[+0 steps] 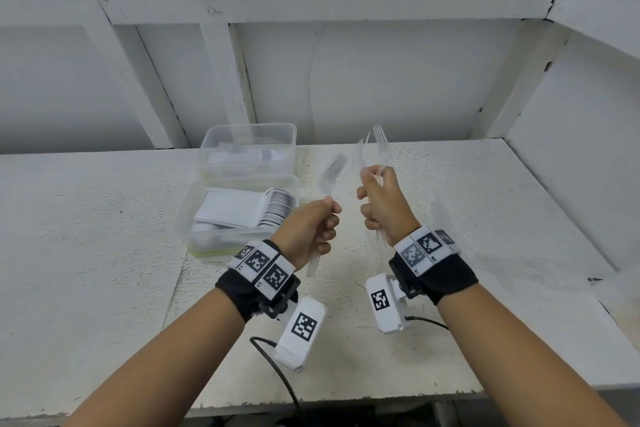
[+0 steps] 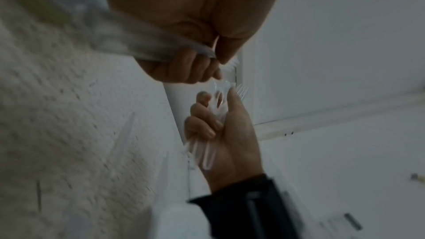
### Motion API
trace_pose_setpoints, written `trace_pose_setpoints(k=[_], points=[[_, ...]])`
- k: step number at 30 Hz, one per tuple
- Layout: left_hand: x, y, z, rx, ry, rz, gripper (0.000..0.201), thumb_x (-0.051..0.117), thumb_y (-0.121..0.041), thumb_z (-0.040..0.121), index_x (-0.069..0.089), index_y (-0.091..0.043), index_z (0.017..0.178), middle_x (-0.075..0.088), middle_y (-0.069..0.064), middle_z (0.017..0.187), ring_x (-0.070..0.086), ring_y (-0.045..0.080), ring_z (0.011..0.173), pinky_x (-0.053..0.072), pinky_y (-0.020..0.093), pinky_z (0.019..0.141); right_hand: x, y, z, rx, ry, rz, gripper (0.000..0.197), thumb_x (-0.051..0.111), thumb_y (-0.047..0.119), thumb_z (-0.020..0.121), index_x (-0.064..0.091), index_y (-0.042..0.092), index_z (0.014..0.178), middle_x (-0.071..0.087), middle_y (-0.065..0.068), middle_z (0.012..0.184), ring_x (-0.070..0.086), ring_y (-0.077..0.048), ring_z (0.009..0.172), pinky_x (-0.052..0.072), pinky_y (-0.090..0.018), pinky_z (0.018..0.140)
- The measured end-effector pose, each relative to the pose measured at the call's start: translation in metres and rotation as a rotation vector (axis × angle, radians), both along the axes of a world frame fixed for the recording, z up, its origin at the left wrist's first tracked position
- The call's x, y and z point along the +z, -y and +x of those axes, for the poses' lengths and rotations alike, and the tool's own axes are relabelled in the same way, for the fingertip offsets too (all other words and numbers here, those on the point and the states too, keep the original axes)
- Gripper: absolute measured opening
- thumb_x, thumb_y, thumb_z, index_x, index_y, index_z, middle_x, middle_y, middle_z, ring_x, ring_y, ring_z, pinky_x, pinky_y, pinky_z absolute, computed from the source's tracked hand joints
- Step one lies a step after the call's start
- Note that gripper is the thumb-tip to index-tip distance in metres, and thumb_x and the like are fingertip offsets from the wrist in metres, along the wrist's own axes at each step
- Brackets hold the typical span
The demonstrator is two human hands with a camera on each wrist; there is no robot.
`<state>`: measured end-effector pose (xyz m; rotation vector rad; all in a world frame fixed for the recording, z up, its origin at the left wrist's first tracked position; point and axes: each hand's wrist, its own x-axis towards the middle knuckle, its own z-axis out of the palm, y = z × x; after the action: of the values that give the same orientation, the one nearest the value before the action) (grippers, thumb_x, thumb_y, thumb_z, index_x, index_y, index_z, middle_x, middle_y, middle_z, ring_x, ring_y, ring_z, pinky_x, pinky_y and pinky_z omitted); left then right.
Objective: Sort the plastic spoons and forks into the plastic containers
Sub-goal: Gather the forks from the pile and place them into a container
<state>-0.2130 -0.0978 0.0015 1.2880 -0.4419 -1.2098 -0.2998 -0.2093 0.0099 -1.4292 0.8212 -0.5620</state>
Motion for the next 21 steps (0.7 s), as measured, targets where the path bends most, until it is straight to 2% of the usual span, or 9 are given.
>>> trace_pose_setpoints(k=[3,6,8,10,12,14,17,19,21], points=[[-0.001,0.003,0.001,0.131,0.064,-0.009,0.027,0.038,-0.021,0.101,0.048,-0.012,0.078,0.047,0.001,0.066,0.047,0.008,0.051,0.042,0.017,0.045,-0.003,-0.004,-0.002,-0.030,0.003,-0.034,0.008,0.037,0.026,0.099,0.039,0.019,0.103,0.044,-0.001,0.079,0.030,-0.006,0.043,0.024,-0.017,0.035],[-0.003,0.006,-0.003,0.210,0.047,-0.033,0.025,0.040,-0.018,0.100,0.051,-0.009,0.080,0.059,0.006,0.078,0.060,0.015,0.069,0.053,0.027,0.063,-0.009,-0.012,-0.004,-0.013,0.028,-0.129,0.008,0.041,0.021,0.099,0.045,0.014,0.102,0.048,-0.001,0.079,0.037,-0.008,0.048,0.030,-0.017,0.038],[-0.005,0.008,-0.006,0.222,0.037,-0.046,0.022,0.041,-0.016,0.100,0.053,-0.008,0.082,0.064,0.007,0.084,0.064,0.016,0.077,0.054,0.032,0.071,-0.014,-0.018,-0.002,-0.010,0.037,-0.213,0.007,0.045,0.018,0.097,0.050,0.014,0.100,0.054,0.000,0.082,0.047,-0.009,0.058,0.039,-0.018,0.049],[-0.006,0.010,-0.010,0.214,0.038,-0.052,0.019,0.043,-0.014,0.099,0.055,-0.006,0.087,0.067,0.008,0.090,0.067,0.018,0.085,0.054,0.035,0.077,-0.020,-0.022,0.000,-0.026,0.011,-0.299,0.013,0.047,0.015,0.096,0.055,0.015,0.106,0.060,0.002,0.096,0.057,-0.010,0.081,0.046,-0.020,0.070],[-0.007,0.012,-0.013,0.210,0.031,-0.071,0.020,0.044,-0.013,0.099,0.058,0.001,0.099,0.068,0.013,0.102,0.066,0.022,0.095,0.053,0.039,0.086,-0.022,-0.026,0.002,-0.052,-0.028,-0.351,0.021,0.046,0.014,0.097,0.056,0.010,0.114,0.058,0.006,0.105,0.055,-0.008,0.097,0.043,-0.014,0.081],[-0.007,0.013,-0.016,0.226,0.026,-0.091,0.024,0.043,-0.013,0.099,0.060,0.003,0.104,0.069,0.013,0.101,0.067,0.020,0.094,0.056,0.035,0.083,-0.023,-0.031,0.003,-0.059,-0.059,-0.392,0.023,0.045,0.014,0.097,0.056,0.008,0.117,0.056,0.008,0.106,0.053,-0.005,0.098,0.038,-0.005,0.077],[-0.006,0.013,-0.019,0.280,0.036,-0.100,0.024,0.042,-0.013,0.099,0.064,-0.004,0.092,0.068,0.006,0.079,0.065,0.012,0.073,0.055,0.022,0.061,-0.025,-0.039,0.006,-0.075,-0.069,-0.440,0.022,0.046,0.014,0.097,0.058,0.006,0.113,0.058,0.008,0.100,0.053,-0.005,0.093,0.037,-0.001,0.072],[-0.006,0.013,-0.019,0.302,0.012,-0.122,0.023,0.043,-0.012,0.098,0.064,-0.005,0.090,0.067,0.006,0.078,0.064,0.014,0.073,0.054,0.020,0.059,-0.026,-0.042,0.008,-0.100,-0.057,-0.455,0.021,0.046,0.014,0.097,0.059,0.005,0.111,0.059,0.005,0.098,0.054,-0.006,0.089,0.039,-0.001,0.070],[-0.006,0.012,-0.020,0.303,0.000,-0.147,0.022,0.044,-0.013,0.098,0.063,-0.005,0.090,0.066,0.007,0.080,0.064,0.013,0.073,0.055,0.018,0.062,-0.027,-0.044,0.011,-0.128,-0.053,-0.471,0.020,0.046,0.013,0.096,0.060,0.005,0.109,0.061,-0.001,0.102,0.054,-0.008,0.089,0.042,-0.007,0.074]])
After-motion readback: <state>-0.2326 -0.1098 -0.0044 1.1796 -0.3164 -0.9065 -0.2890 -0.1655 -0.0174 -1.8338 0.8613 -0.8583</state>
